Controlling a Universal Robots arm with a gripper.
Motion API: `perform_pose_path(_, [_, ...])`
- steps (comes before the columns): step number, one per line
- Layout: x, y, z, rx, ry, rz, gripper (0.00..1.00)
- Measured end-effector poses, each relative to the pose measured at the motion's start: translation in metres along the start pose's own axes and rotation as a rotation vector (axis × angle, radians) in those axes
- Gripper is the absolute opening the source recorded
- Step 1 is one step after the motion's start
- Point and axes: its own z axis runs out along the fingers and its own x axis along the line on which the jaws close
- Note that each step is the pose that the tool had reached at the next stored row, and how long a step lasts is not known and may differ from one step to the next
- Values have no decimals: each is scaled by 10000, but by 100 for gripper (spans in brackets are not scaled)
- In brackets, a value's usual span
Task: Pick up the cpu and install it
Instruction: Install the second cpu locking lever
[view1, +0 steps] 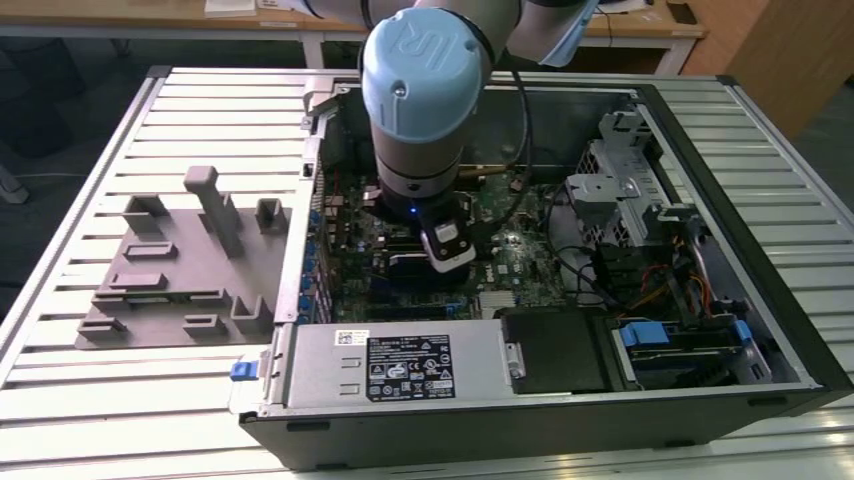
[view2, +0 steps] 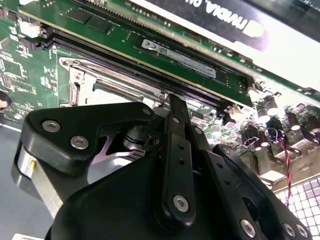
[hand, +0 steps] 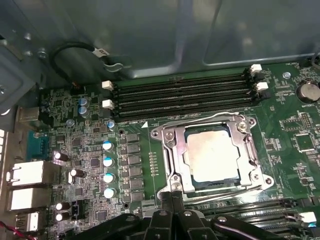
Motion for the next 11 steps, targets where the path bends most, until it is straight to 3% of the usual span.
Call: perform_pose_path(11, [38, 20, 42, 0, 2, -5, 11])
